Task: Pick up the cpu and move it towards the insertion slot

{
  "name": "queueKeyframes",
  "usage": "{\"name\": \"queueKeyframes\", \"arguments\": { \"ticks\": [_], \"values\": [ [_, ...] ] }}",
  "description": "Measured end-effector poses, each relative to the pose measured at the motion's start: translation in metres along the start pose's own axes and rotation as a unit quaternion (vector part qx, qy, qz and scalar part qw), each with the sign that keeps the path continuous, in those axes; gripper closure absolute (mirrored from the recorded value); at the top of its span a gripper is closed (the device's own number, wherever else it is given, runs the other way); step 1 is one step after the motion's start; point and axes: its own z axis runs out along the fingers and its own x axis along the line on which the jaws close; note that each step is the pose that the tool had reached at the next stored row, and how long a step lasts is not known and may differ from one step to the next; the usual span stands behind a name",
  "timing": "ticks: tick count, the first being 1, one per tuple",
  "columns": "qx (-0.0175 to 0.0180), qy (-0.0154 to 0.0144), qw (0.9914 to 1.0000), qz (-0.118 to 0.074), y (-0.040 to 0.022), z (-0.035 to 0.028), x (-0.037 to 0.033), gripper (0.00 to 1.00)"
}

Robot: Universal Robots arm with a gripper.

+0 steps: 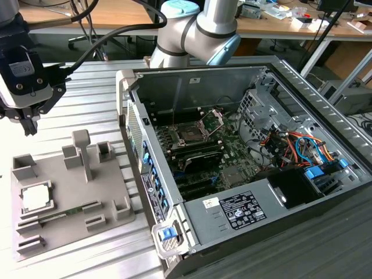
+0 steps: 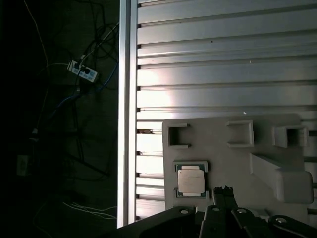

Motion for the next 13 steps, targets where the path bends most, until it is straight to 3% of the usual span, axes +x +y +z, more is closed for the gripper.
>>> {"name": "queueKeyframes", "arguments": {
  "ticks": [13],
  "values": [
    [0.0000, 0.0000, 1.00000, 0.000, 0.0001, 0.0005, 0.0052, 0.89]
  ]
}}
